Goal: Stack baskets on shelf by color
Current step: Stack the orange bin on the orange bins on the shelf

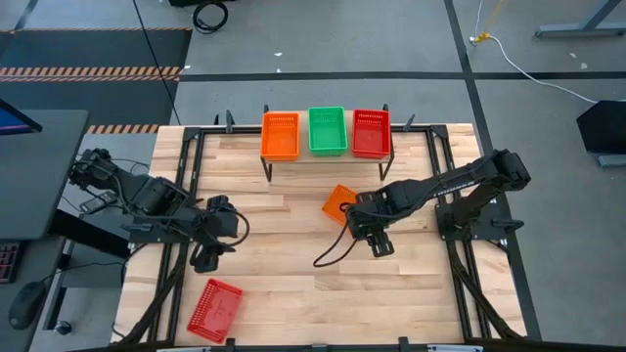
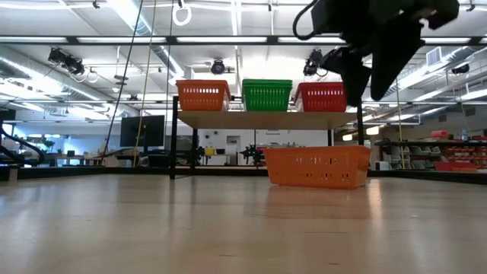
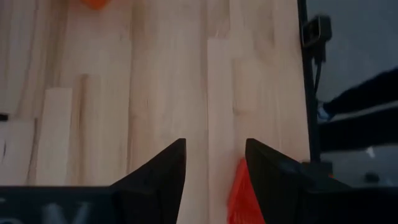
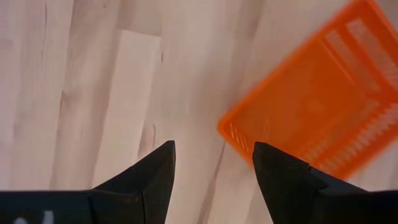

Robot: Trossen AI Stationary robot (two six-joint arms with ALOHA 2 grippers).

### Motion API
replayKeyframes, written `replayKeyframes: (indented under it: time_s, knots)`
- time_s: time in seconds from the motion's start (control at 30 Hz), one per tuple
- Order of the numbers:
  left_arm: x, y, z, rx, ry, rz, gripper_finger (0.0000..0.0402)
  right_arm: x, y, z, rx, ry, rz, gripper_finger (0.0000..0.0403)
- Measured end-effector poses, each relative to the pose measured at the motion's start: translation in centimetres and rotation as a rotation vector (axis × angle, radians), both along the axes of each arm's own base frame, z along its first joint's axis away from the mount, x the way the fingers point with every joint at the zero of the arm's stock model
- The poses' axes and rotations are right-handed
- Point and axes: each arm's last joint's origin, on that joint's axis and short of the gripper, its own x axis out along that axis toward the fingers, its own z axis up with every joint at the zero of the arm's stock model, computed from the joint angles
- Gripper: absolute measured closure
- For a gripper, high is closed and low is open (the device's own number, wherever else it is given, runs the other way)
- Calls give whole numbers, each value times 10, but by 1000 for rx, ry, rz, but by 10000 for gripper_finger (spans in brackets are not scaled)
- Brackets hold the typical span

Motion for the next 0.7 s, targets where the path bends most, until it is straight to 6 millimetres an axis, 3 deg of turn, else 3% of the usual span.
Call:
replayKeyframes:
  time_s: [0.23, 0.7]
  knots:
    - [-2, -9, 2, -17, -41, 38, 230, -1, -2, -22, -87, -36, 133, 183]
    - [-1, -13, 4, -13, -92, 46, 229, -17, -22, -64, -170, 39, 205, 183]
